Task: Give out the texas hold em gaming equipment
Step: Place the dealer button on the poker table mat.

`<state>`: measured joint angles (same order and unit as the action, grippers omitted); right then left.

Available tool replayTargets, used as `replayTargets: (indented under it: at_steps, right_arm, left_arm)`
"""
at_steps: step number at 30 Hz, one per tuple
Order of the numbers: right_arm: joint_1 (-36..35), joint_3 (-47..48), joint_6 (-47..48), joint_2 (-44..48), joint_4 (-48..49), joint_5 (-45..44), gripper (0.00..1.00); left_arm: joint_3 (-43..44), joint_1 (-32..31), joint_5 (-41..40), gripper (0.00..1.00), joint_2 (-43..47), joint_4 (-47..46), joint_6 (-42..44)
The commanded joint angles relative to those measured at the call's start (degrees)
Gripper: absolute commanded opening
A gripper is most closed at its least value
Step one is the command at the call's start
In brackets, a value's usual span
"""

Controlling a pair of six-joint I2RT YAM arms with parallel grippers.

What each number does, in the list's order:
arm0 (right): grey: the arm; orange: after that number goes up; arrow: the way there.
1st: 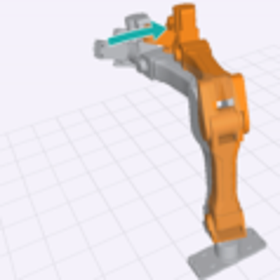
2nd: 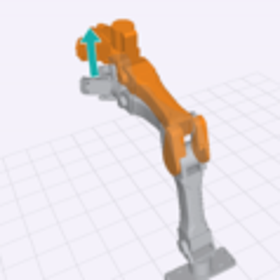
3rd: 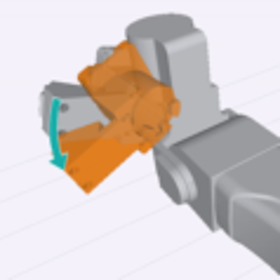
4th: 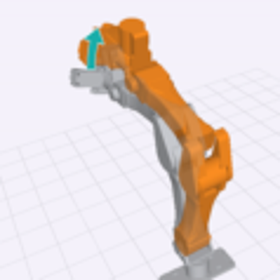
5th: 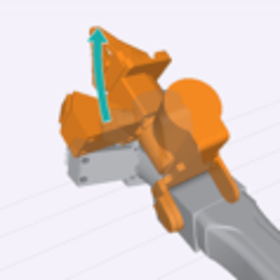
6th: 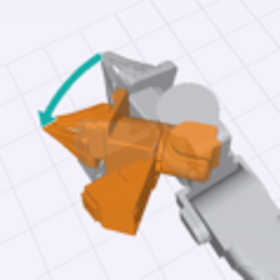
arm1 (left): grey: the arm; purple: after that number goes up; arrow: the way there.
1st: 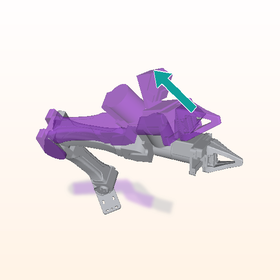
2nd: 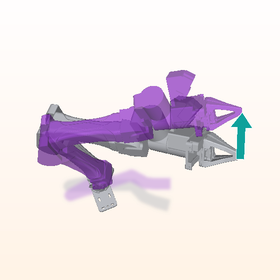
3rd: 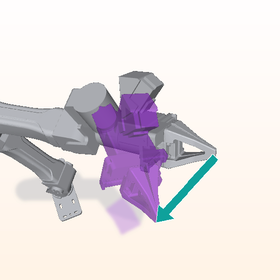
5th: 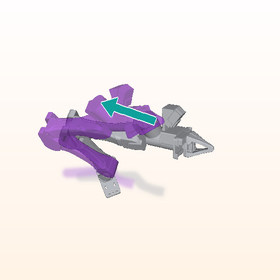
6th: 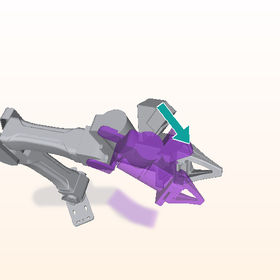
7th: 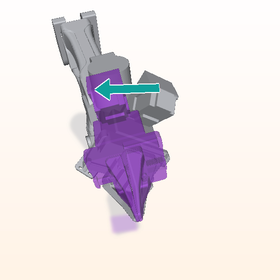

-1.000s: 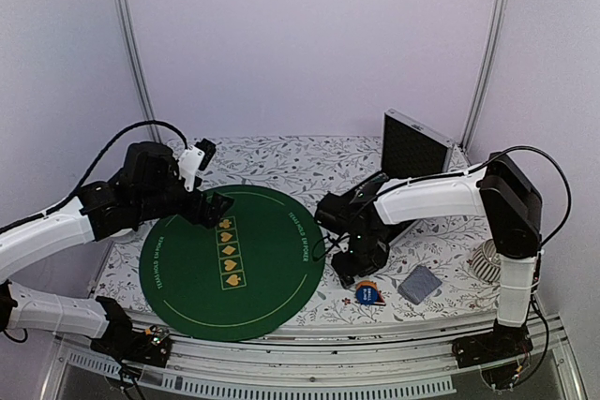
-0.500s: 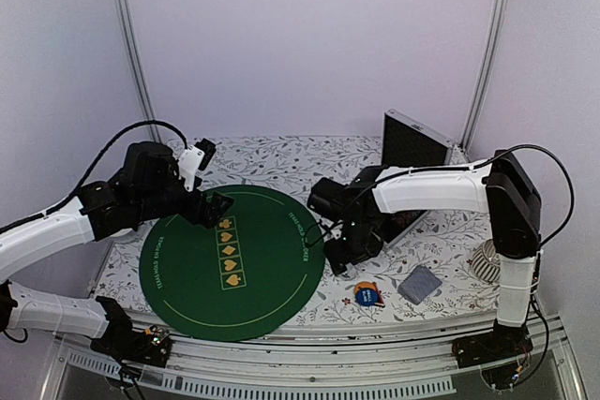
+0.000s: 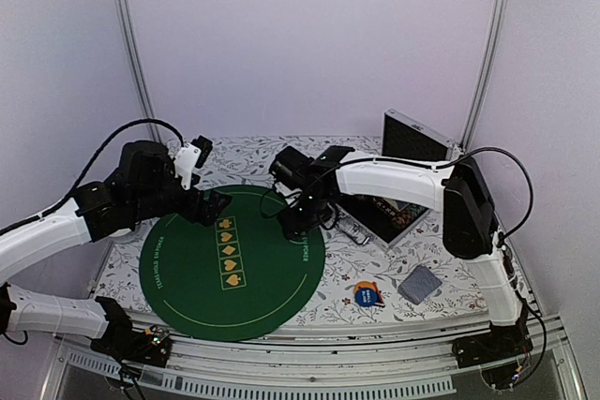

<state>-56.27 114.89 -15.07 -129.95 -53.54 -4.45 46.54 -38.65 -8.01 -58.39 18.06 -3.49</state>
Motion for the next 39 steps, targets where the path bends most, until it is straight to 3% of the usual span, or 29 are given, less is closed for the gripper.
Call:
replayTargets:
  at_steps: [1,17,21,25,27,32,39]
  right_arm:
    - [-0.4,6.36,3.91,-7.86,-0.79,-2.4,0.36]
    - [-0.42,11.05,5.94,-16.05,4.44,-3.62,0.4]
    - [-0.37,11.14,5.92,-15.5,4.84,-3.89,0.53]
    - [-0.4,11.19,5.72,-13.51,4.75,-3.26,0.84]
    - [-0.39,11.22,5.52,-11.75,4.43,-2.59,0.98]
    - [-0.48,8.36,4.76,-2.15,3.45,-1.63,0.99]
    - [-0.5,-18.49,-1.39,20.36,4.45,-0.54,0.99]
  left_arm:
    - [-0.49,0.42,0.18,0.98,1.07,-1.01,-0.29]
    - [-0.58,0.51,-0.06,0.98,0.62,-1.1,-0.22]
    - [-0.58,0.55,0.1,0.98,0.52,-1.06,-0.21]
    - [-0.6,0.47,0.03,0.98,0.68,-1.06,-0.12]
    - [-0.66,0.55,0.07,0.98,0.66,-1.1,-0.12]
    - [-0.62,0.57,0.08,0.98,0.7,-1.06,-0.12]
    - [-0.94,0.66,0.87,0.98,1.5,-1.74,0.18]
